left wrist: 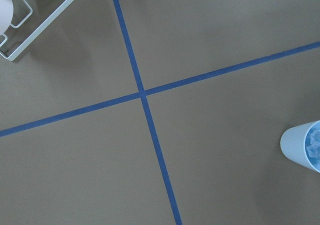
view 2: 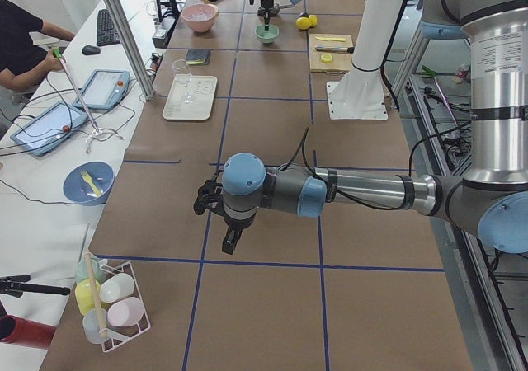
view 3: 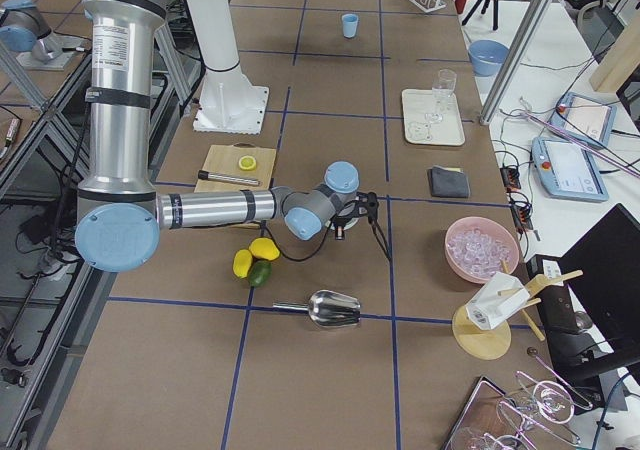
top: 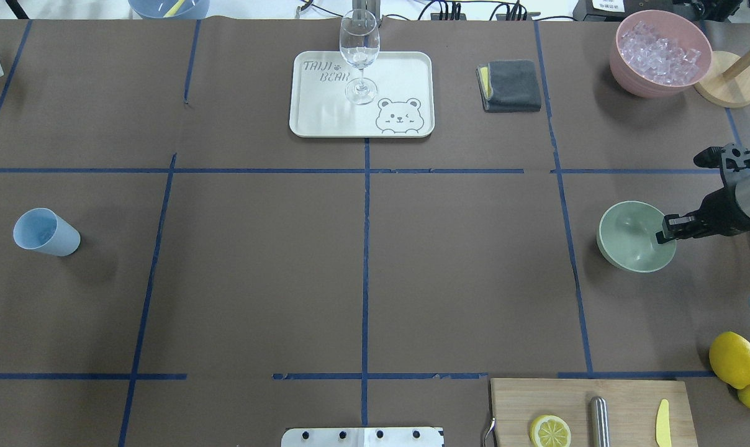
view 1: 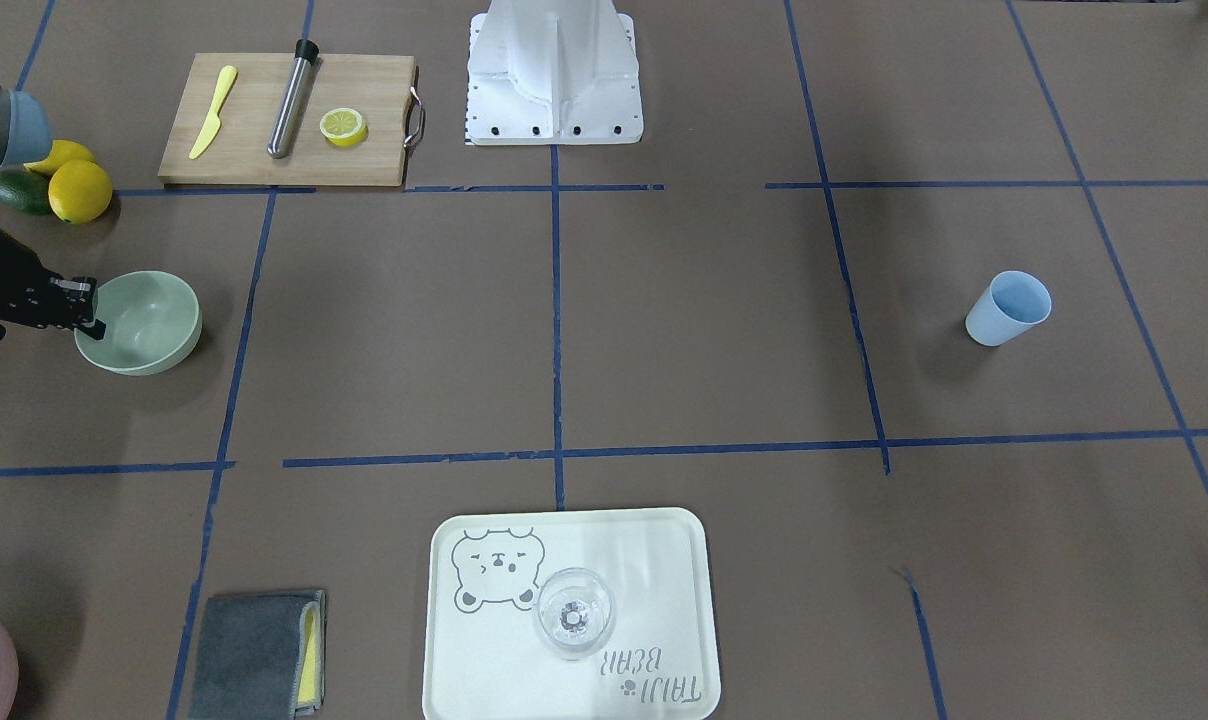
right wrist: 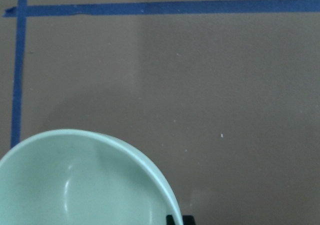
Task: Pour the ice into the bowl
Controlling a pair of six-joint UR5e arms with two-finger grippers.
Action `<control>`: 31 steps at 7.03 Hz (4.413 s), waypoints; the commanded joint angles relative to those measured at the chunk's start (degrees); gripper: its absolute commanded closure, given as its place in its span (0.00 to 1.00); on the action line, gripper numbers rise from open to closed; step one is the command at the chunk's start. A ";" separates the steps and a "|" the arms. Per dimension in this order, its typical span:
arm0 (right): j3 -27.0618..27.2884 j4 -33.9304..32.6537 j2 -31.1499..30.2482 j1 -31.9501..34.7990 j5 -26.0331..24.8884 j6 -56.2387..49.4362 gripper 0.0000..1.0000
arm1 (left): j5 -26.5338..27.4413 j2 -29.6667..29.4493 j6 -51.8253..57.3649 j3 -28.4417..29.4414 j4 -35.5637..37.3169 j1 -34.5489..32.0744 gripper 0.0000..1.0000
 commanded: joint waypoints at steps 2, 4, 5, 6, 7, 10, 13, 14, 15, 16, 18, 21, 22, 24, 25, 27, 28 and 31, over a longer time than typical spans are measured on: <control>5.89 -0.26 7.63 -3.65 -0.28 21.64 1.00 | -0.09 0.00 -0.07 -0.42 0.00 0.00 0.00; 6.18 -0.88 16.15 -13.65 -7.97 35.57 1.00 | -0.17 0.00 -0.07 -0.42 0.00 0.00 0.00; 6.09 -3.23 21.42 -19.19 -13.94 42.16 1.00 | -0.61 -0.09 0.02 -0.68 -0.17 0.00 0.00; 5.48 -9.95 28.43 -23.42 -16.18 45.36 1.00 | -4.97 0.35 -0.07 -1.73 0.00 -0.09 0.00; 3.91 -18.11 36.42 -25.90 -20.55 47.48 1.00 | -6.58 0.79 -0.16 -3.31 -0.09 -0.09 0.00; -4.52 -20.84 46.33 -31.97 -26.12 53.30 1.00 | -6.42 0.70 -0.07 -4.47 -4.27 0.09 0.00; -5.16 -21.10 44.94 -32.69 -26.22 52.60 1.00 | -6.33 0.70 -0.25 -3.50 -6.94 0.35 0.00; -5.51 -21.01 45.02 -32.69 -26.22 52.60 1.00 | -6.33 0.70 -0.16 -3.50 -6.94 0.35 0.00; -5.95 -20.92 45.11 -32.69 -26.13 52.51 0.75 | -6.07 0.62 -0.07 -3.41 -7.03 0.61 0.00; -5.78 -21.09 44.94 -32.69 -26.22 52.51 0.01 | -6.06 0.62 -0.33 -2.71 -8.08 0.70 0.00; -1.59 -21.27 44.76 -30.34 -25.18 52.42 0.00 | -5.98 0.53 -7.85 2.10 -19.70 1.05 0.00; 12.13 -21.27 34.86 -18.77 -13.63 51.99 0.00 | 1.71 2.01 -27.26 4.32 -39.30 10.33 0.01; 12.50 -20.75 32.22 -17.67 -12.43 48.94 0.00 | 8.46 2.28 -36.10 4.24 -46.51 15.33 0.01; 12.33 -20.66 30.52 -17.66 -13.21 45.49 0.00 | 14.75 7.96 -44.97 3.89 -65.39 20.56 0.00; 12.42 -20.66 30.26 -17.49 -13.39 45.31 0.00 | 19.03 9.30 -45.24 3.36 -66.09 22.57 0.00; 12.50 -20.48 30.00 -17.58 -13.56 45.30 0.00 | 30.53 12.81 -51.82 3.36 -71.87 29.58 0.08; 12.42 -20.48 30.00 -17.66 -14.00 45.30 0.00 | 41.11 14.14 -58.02 3.36 -74.16 36.75 0.04; 12.68 -20.48 29.73 -17.66 -15.23 45.30 0.00 | 71.85 17.91 -70.63 3.10 -74.53 63.19 0.01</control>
